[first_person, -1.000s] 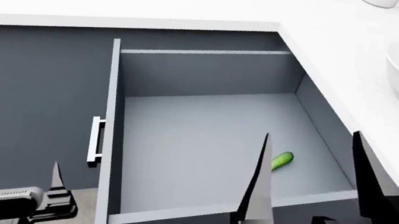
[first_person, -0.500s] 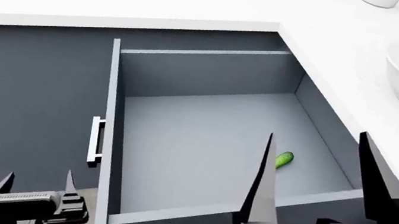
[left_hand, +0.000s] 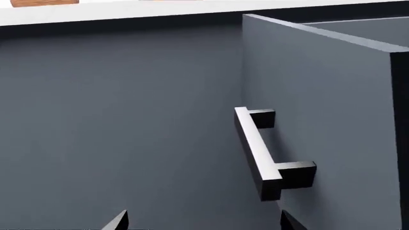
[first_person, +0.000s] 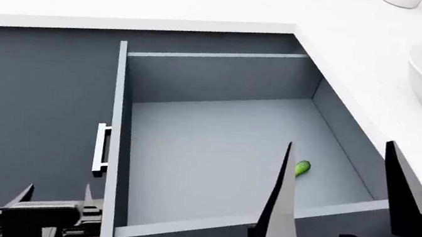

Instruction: Place the bar in the bowl and close the drawer.

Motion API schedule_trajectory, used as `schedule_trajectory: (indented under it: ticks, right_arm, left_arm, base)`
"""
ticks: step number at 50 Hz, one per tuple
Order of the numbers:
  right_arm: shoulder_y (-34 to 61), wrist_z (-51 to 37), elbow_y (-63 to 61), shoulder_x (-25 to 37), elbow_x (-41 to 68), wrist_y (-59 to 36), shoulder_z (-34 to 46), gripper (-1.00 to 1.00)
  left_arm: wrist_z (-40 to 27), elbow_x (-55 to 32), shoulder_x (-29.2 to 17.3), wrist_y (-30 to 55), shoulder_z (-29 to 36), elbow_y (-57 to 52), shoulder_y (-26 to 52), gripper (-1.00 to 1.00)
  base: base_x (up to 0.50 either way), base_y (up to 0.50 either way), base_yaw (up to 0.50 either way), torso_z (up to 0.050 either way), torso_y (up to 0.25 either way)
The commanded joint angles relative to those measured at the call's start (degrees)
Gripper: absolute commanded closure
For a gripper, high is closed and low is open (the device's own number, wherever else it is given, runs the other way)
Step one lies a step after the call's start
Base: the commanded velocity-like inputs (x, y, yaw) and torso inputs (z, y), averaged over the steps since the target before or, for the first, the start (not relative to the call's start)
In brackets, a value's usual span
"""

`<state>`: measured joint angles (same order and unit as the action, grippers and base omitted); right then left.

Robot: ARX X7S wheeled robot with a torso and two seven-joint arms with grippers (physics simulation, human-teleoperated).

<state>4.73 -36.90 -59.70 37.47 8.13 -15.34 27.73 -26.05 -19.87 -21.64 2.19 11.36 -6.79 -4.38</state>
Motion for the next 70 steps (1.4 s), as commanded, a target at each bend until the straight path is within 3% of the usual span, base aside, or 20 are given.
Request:
schedule_trajectory:
  ticks: [1,11,35,70]
  right_arm:
    - [2.38,-5.01,-0.26,4.13,1.11,1.31,3.77,-1.00]
    - [6.42,-12.87,-0.20,10.04,3.42,3.30,9.36,-1.00]
    - [8.43,-18.65,-0.17,14.45,5.67,5.56,10.92,-1.00]
    - [19.77,-33.28,0.31,25.94,7.88,12.03,25.81,-1.00]
  left_arm:
    - [0.98,0.81,0.91,-0.68,1.13,4.72,2.47,-1.00]
    - [1.95,2.27,2.04,-0.93,3.12,8.58,5.09,-1.00]
    - [5.15,3.65,4.26,-0.64,8.03,11.01,9.48,-1.00]
    - [10.27,6.10,11.73,-0.14,16.17,22.07,21.08,-1.00]
  base:
    - [0.00,0.00,0.00,0.000,0.000]
    - [0.00,0.00,0.00,0.000,0.000]
    - [0.00,0.00,0.00,0.000,0.000]
    - [0.00,0.00,0.00,0.000,0.000]
